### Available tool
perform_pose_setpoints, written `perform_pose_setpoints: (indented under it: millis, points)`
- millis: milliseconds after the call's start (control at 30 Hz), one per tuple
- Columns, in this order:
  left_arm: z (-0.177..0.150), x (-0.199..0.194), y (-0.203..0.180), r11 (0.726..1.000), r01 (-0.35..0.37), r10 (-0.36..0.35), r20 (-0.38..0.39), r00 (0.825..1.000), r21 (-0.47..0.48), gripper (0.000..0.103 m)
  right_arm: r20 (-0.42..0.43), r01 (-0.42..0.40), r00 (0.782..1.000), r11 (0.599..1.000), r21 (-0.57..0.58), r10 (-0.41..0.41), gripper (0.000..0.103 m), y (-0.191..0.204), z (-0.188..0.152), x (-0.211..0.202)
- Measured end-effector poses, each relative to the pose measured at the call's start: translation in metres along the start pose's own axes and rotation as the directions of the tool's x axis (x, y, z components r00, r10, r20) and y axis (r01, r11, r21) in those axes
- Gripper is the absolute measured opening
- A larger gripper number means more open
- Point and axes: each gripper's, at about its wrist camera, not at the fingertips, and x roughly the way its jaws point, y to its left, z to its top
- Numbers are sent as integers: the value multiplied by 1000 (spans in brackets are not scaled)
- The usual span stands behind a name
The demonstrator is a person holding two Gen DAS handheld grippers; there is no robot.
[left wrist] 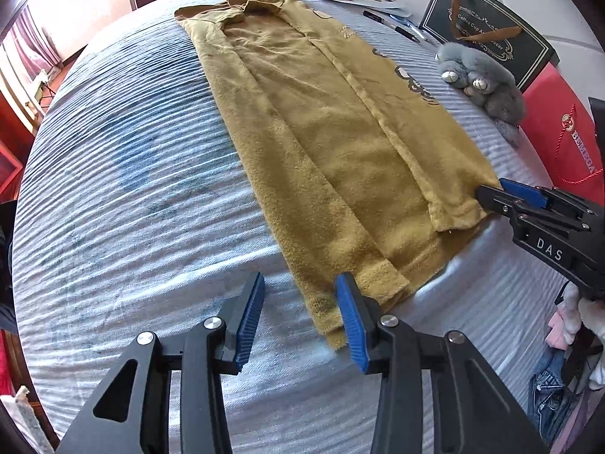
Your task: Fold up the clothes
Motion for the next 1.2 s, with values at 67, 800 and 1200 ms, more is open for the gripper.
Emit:
perform_pose_setpoints:
  millis: [67, 800, 1200]
  points:
    - [0, 2, -2, 1000, 3, -3, -1, 1000, 8, 39, 7, -4, 1000, 1000, 24, 3, 34, -5, -1, -2]
    - [4, 3, -1, 994, 63, -66, 27, 997, 86, 15, -84, -76, 993, 992, 104, 85, 36, -12, 1, 4]
    - [7, 6, 6, 985, 144, -144, 0, 990, 99, 4, -88, -82, 992, 990, 111, 92, 15, -4, 2, 2]
